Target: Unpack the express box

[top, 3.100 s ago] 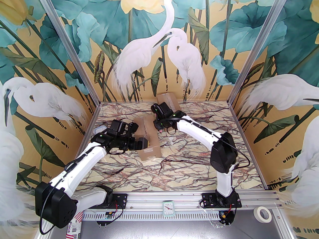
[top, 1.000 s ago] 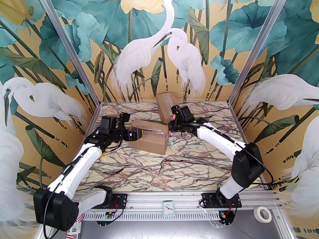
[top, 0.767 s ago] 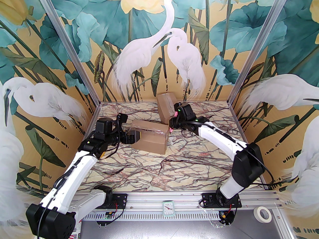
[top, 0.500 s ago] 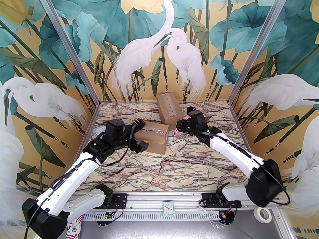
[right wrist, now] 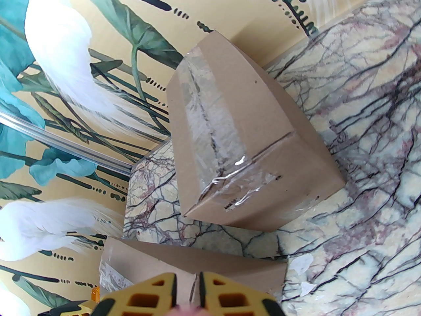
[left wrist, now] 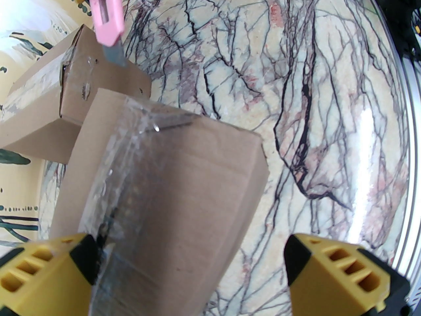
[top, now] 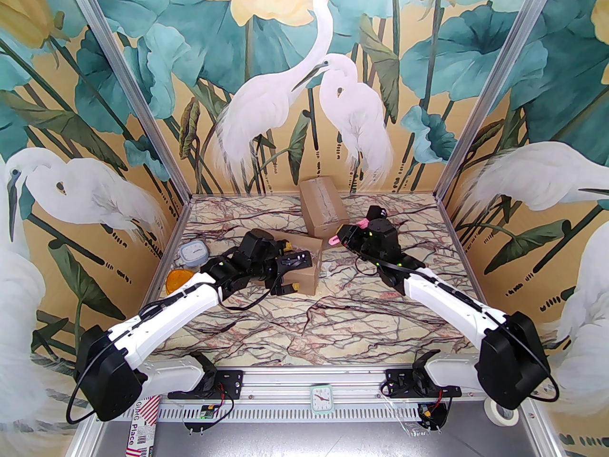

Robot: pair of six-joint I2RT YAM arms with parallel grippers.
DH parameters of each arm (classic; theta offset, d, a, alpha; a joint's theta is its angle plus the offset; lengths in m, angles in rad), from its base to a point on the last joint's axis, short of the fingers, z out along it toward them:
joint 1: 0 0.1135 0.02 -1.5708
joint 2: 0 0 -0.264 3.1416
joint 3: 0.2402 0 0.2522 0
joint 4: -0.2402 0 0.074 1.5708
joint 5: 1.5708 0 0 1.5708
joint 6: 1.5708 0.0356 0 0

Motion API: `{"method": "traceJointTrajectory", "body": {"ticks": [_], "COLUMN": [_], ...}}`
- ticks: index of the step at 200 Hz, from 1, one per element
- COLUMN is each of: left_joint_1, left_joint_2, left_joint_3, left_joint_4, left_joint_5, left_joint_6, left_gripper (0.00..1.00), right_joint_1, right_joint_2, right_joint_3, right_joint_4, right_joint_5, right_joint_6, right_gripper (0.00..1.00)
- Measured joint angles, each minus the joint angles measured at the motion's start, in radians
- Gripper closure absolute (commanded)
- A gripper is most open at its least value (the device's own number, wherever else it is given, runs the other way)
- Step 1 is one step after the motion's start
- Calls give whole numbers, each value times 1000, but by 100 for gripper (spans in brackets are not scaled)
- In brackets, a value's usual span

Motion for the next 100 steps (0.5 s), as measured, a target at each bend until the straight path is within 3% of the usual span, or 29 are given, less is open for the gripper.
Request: {"method": "traceJointTrajectory", "body": {"ticks": [100], "left_joint_1": [-3], "left_joint_2": [55], "left_joint_3": [4], "left_joint_4": [77], "left_joint_5": [1], "left_joint_6": [20], "left_gripper": [0], "right_joint_1": [11], "right_joint_2": [58], "right_joint_3": [-15], "right_joint_4": [89], "right_joint_5": [-23], "right_joint_6": [66], "right_gripper": [100]}}
